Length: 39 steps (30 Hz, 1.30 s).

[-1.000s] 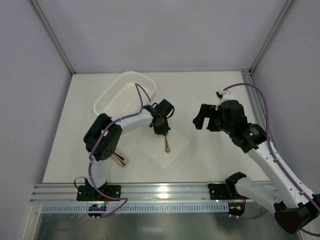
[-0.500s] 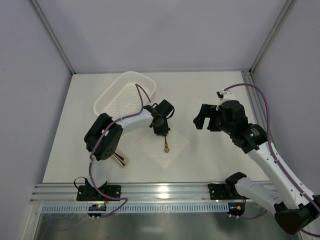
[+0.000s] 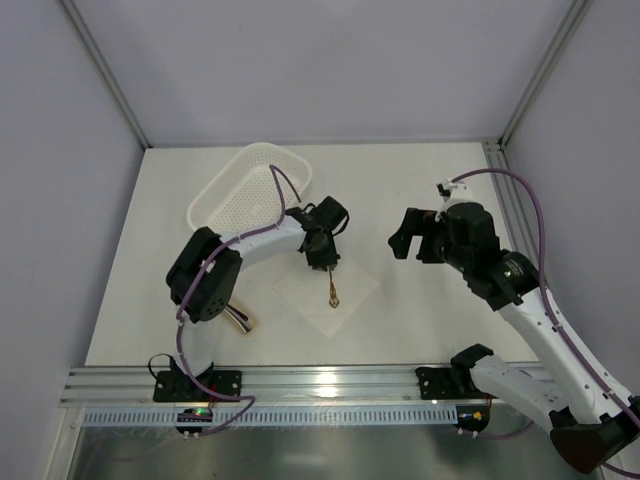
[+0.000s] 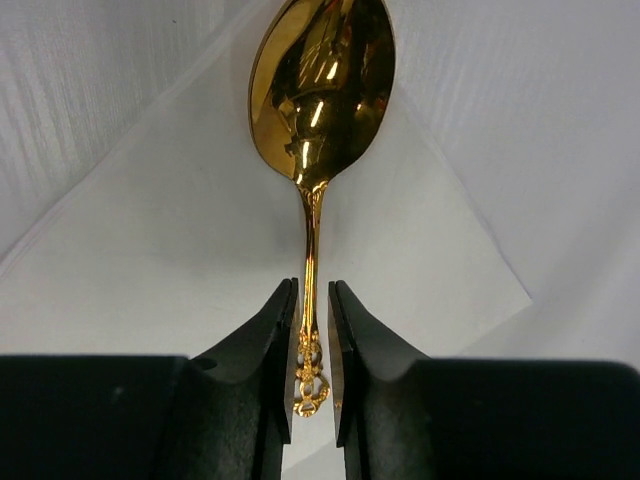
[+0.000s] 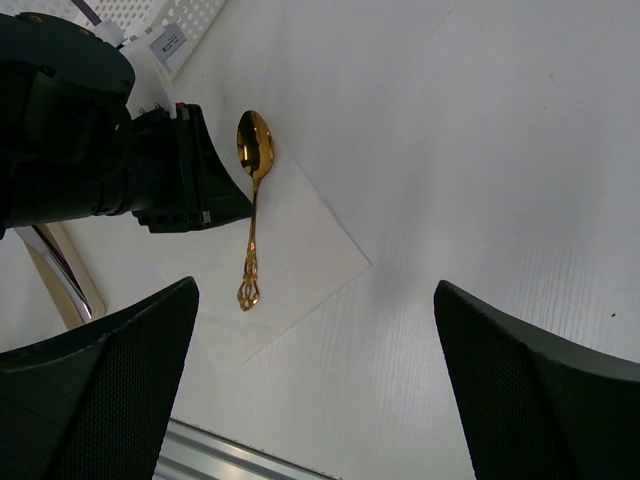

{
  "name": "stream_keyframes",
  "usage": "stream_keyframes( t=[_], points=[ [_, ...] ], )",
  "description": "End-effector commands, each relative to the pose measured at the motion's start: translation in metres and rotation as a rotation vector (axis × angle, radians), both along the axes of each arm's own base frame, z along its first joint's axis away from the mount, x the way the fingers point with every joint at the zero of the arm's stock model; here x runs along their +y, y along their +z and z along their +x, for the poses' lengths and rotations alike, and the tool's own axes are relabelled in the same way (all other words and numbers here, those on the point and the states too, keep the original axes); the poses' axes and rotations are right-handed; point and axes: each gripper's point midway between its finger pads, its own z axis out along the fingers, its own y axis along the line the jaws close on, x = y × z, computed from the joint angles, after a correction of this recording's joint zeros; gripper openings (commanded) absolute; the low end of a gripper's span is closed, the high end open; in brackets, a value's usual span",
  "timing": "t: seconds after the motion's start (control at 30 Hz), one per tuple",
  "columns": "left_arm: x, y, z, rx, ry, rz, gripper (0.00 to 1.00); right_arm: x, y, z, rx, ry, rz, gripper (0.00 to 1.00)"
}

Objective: Place the utensils on the paper napkin and roll it up

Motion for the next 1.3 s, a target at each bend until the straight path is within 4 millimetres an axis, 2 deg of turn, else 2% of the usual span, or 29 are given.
stream_keyframes(
  t=[0.0,0.13,0.17,0.23,0.27,0.3,0.37,0.4,0.47,0.5,0.53,0.57,0.63,0.67,0.7,0.73,0.77,0.8,0.9,0.93,1.0,1.03,1.07,1.27],
  points=[
    [-0.008,0.068,0.013,-0.115,0.013,-0.08,0.22,-0.002,0.01,0.0,-0.036,-0.004,0.0,1.0],
    [0.012,0.124,0.019,-0.23,0.04,-0.057,0.26,-0.001,0.008,0.0,-0.031,-0.002,0.004,1.0],
    [0.027,0.142,0.017,-0.271,0.065,-0.023,0.27,-0.001,0.006,0.0,-0.025,-0.001,0.002,1.0],
    [0.043,0.165,0.019,-0.328,0.094,-0.001,0.31,0.0,0.005,0.0,-0.02,0.004,0.001,1.0],
    [0.058,0.173,0.019,-0.358,0.122,0.045,0.32,0.0,0.003,0.001,-0.016,0.002,0.0,1.0],
    [0.069,0.19,0.016,-0.394,0.141,0.036,0.33,0.0,0.002,0.001,-0.014,0.003,-0.003,1.0],
    [0.093,0.198,0.015,-0.415,0.188,0.073,0.33,0.0,0.001,0.0,-0.009,0.004,-0.007,1.0],
    [0.104,0.208,0.011,-0.433,0.206,0.06,0.35,0.0,0.001,0.001,-0.01,0.003,-0.005,1.0],
    [0.123,0.207,0.007,-0.428,0.246,0.075,0.36,0.0,0.002,0.0,-0.01,0.005,-0.002,1.0],
    [0.141,0.205,0.007,-0.422,0.292,0.101,0.35,0.001,0.002,0.001,-0.01,0.008,0.002,1.0],
    [0.153,0.212,0.003,-0.434,0.323,0.096,0.34,0.002,0.003,0.001,-0.012,0.01,0.003,1.0],
    [0.165,0.2,-0.003,-0.411,0.36,0.116,0.33,0.002,0.004,0.0,-0.014,0.013,0.008,1.0],
    [0.191,0.199,-0.01,-0.413,0.442,0.11,0.31,0.003,0.004,0.0,-0.011,0.013,0.009,1.0],
    [0.202,0.181,-0.017,-0.378,0.466,0.132,0.3,0.003,0.003,0.0,-0.009,0.015,0.011,1.0],
    [0.21,0.174,-0.021,-0.368,0.51,0.122,0.28,0.004,0.003,0.0,-0.006,0.016,0.012,1.0],
    [0.223,0.176,-0.023,-0.382,0.562,0.098,0.28,0.004,0.005,0.0,-0.013,0.017,0.016,1.0],
    [0.23,0.171,-0.027,-0.378,0.59,0.096,0.28,0.004,0.004,0.0,-0.009,0.019,0.014,1.0],
    [0.239,0.153,-0.035,-0.345,0.624,0.114,0.29,0.005,0.003,0.0,-0.008,0.021,0.017,1.0],
    [0.262,0.141,-0.046,-0.338,0.71,0.116,0.31,0.004,0.004,0.0,-0.011,0.021,0.009,1.0],
    [0.268,0.128,-0.053,-0.313,0.727,0.129,0.31,0.003,0.004,0.0,-0.011,0.019,0.009,1.0],
    [0.274,0.12,-0.056,-0.292,0.759,0.103,0.32,0.003,0.005,0.0,-0.013,0.018,0.008,1.0],
    [0.276,0.107,-0.062,-0.26,0.762,0.108,0.32,0.003,0.006,0.0,-0.015,0.019,0.011,1.0],
    [0.279,0.104,-0.062,-0.248,0.779,0.101,0.32,0.004,0.006,-0.001,-0.016,0.023,0.014,1.0],
    [0.272,0.069,-0.071,-0.132,0.781,0.093,0.3,0.005,0.004,-0.001,-0.012,0.022,0.019,1.0]
  ],
)
